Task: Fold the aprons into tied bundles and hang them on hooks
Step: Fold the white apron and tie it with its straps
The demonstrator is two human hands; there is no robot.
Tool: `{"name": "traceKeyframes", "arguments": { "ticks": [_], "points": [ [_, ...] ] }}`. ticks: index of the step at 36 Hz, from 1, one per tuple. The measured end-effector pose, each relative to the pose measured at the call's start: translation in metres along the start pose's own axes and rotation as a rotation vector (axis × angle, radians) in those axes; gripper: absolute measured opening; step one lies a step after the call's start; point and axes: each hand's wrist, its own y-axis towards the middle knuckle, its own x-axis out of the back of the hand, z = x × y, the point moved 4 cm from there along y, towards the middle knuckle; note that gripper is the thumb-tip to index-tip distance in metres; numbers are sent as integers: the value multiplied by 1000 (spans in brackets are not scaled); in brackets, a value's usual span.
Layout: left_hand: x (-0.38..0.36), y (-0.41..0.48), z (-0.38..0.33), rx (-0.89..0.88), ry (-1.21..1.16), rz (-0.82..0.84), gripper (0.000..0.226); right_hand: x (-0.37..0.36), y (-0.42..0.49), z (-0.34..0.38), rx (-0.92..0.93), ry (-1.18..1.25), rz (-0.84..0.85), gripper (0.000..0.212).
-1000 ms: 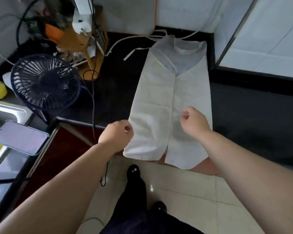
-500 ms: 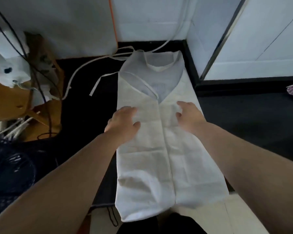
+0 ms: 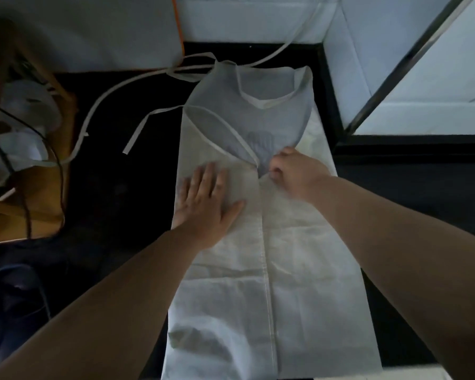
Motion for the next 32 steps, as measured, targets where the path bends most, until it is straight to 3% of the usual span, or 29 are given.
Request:
{"name": "traceKeyframes", "arguments": {
  "ticks": [6, 13, 17, 20, 23, 26, 29, 32],
  "points": [
    [-9, -7, 3, -60, 115, 9, 89, 21, 8, -29, -112, 27, -170, 23],
    [-14, -9, -3, -110, 176, 58, 96, 12, 9, -24, -102, 73, -138, 28],
    [-16, -17, -10, -119, 165, 52, 95, 10, -3, -2, 120, 110, -137, 48],
    [-9, -18, -12, -106, 15, -36, 93, 1, -4, 9, 185, 143, -35, 49],
    [10, -11, -17, -7, -279, -210, 74, -2, 1, 8, 162, 169, -53, 29],
    [18, 5, -29, 85, -419, -76, 49, -1, 4, 8, 142, 266, -100, 18],
    [23, 14, -39, 138, -395, 4, 43, 2, 5, 9, 85, 418, -104, 14],
    [24, 18, -47, 167, -385, 18, 10, 6, 7, 3, 12, 544, -89, 16]
  ]
}}
